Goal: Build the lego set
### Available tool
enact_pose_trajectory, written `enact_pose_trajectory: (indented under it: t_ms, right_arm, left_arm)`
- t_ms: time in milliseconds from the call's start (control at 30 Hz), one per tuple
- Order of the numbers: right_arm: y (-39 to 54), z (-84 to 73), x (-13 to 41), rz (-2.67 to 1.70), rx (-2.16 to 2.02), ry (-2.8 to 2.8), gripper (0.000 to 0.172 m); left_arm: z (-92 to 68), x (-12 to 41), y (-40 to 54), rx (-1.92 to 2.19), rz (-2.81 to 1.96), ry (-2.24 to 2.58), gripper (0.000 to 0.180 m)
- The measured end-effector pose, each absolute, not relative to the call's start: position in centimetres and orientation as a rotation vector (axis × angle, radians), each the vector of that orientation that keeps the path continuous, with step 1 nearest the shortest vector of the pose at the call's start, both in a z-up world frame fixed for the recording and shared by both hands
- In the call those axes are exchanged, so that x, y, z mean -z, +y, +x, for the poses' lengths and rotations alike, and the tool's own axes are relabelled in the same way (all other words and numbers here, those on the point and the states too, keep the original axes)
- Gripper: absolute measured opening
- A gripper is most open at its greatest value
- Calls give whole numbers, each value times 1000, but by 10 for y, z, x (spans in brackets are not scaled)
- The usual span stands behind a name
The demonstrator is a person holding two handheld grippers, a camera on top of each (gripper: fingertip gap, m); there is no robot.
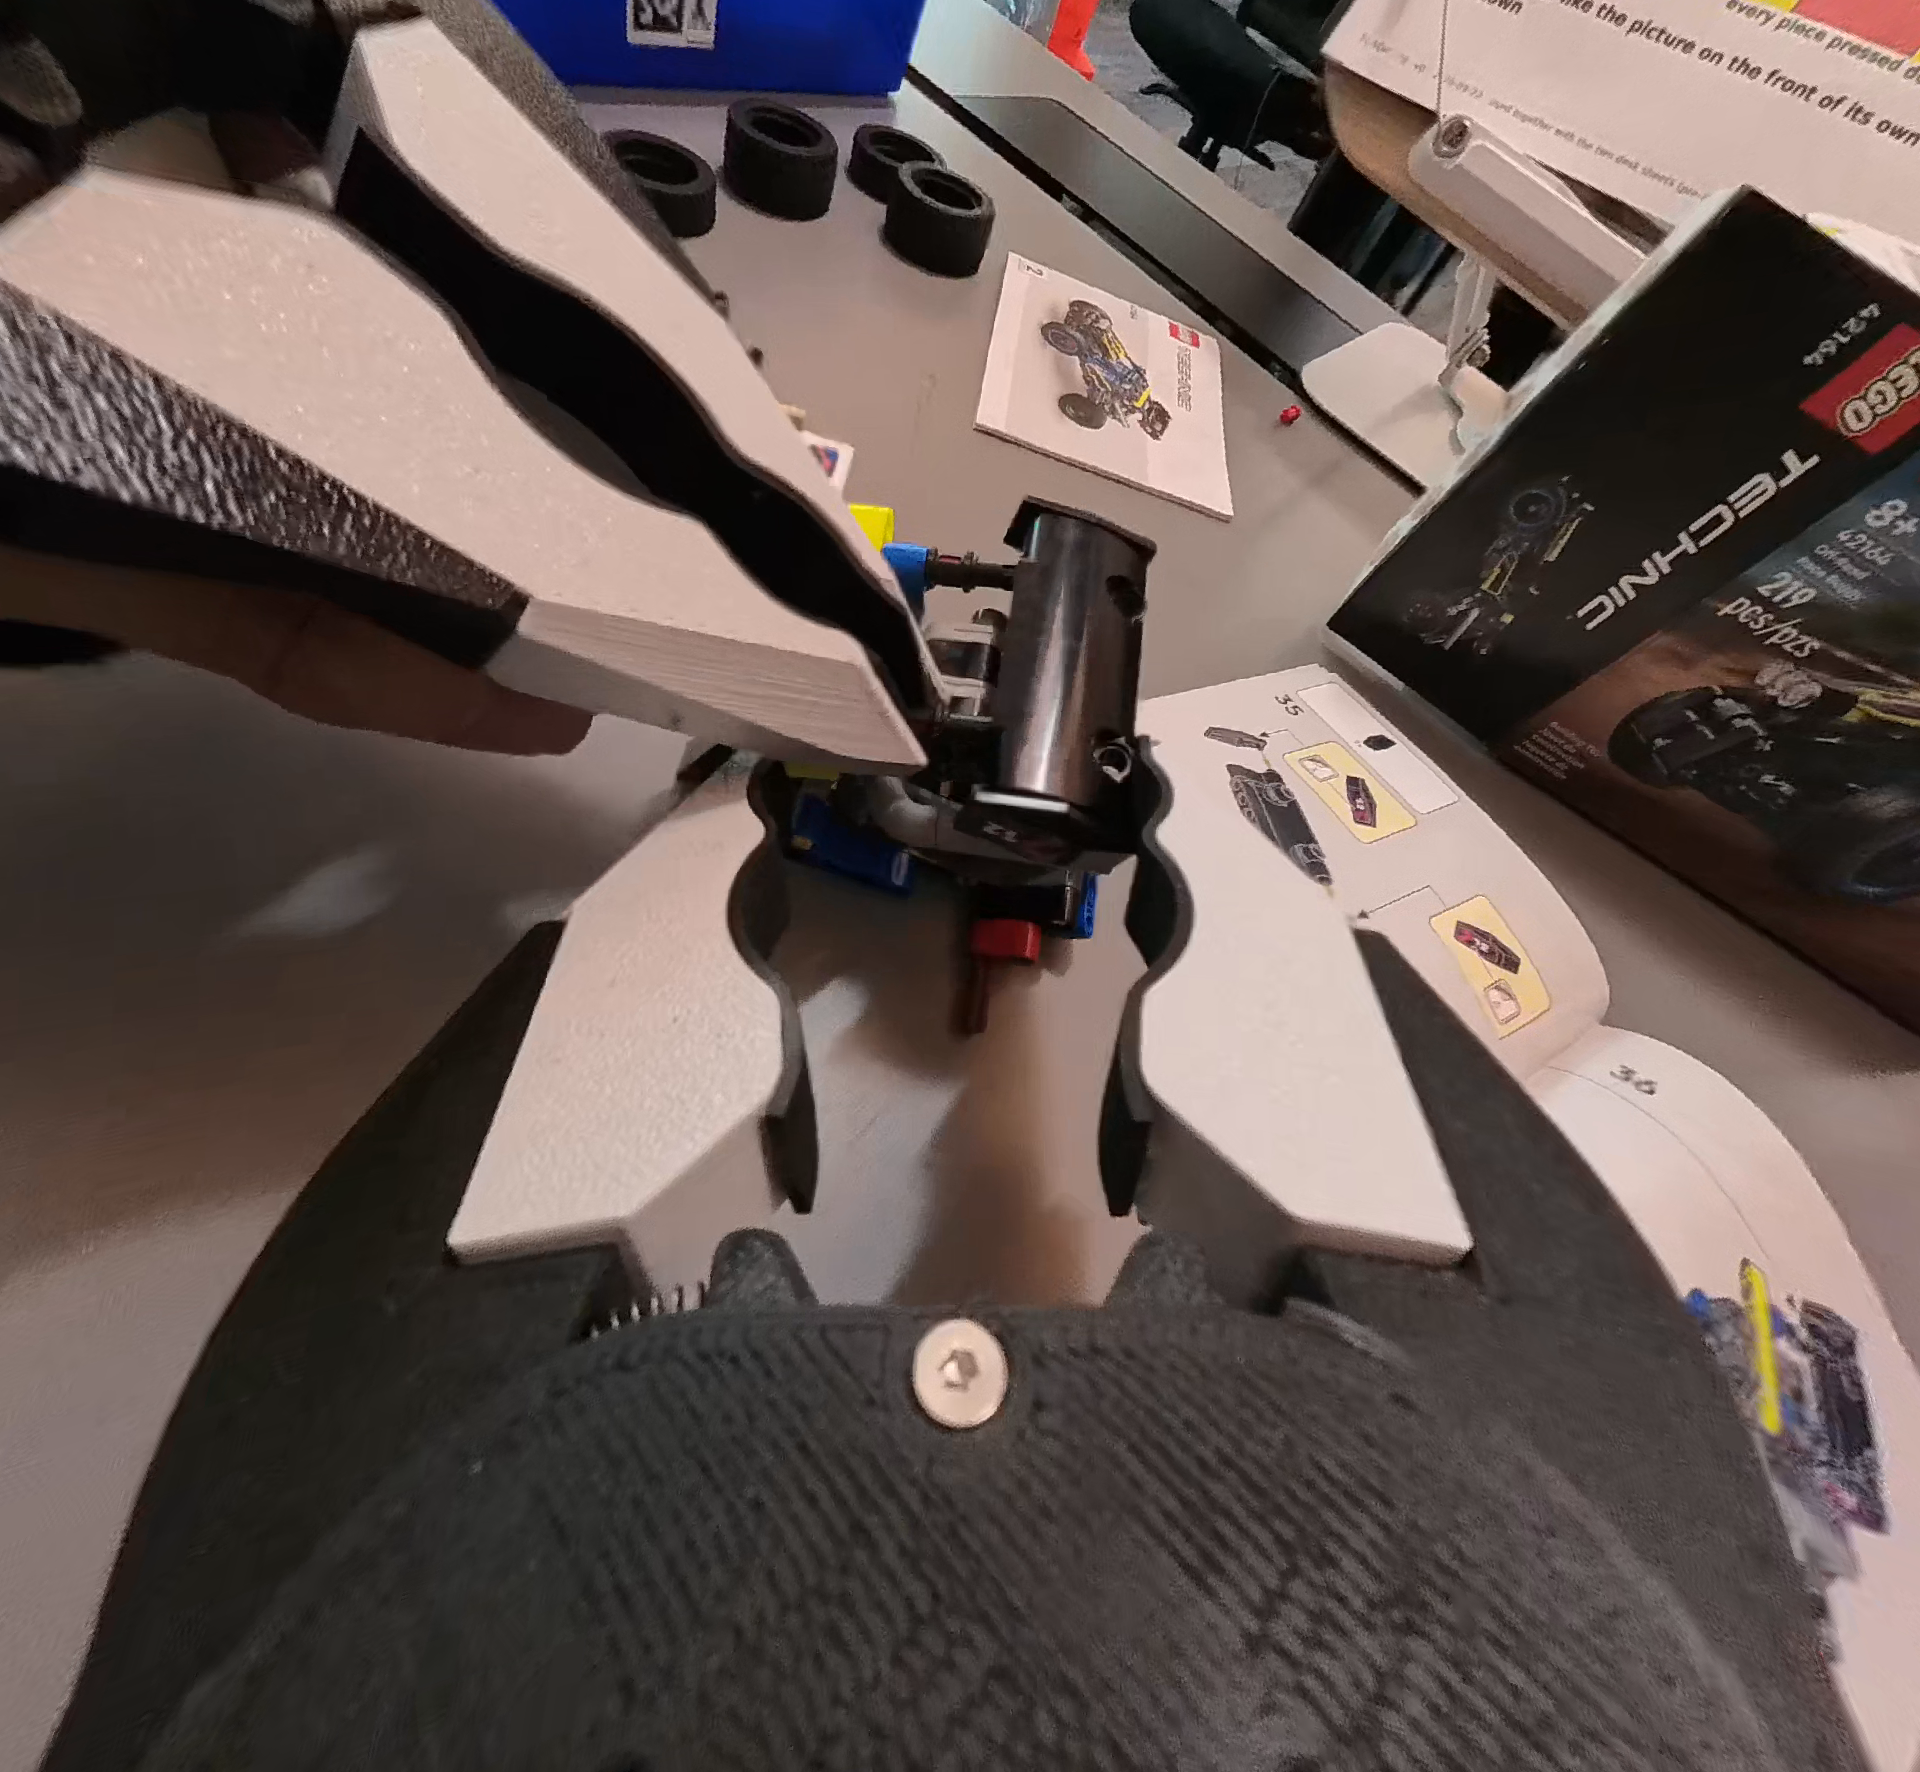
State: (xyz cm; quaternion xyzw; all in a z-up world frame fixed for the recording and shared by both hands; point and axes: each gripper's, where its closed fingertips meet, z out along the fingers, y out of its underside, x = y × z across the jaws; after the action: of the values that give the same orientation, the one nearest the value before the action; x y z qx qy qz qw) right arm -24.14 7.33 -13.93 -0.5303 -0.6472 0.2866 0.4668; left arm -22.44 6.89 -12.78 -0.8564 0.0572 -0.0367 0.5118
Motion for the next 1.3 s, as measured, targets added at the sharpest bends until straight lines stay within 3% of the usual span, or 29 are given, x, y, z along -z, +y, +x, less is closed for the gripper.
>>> enact_pose_trajectory:
  t_ms: [1100, 1300]
  right_arm:
    - [64, -242, 145, -1171, -717, -1718, 59]
    - [46, -207, 153, -1196, -976, -1919, 73]
  left_arm:
    - [-224, 127, 60, 32, -2029, 211, 3]
    - [-213, 125, 38, 145, -2040, 329, 4]
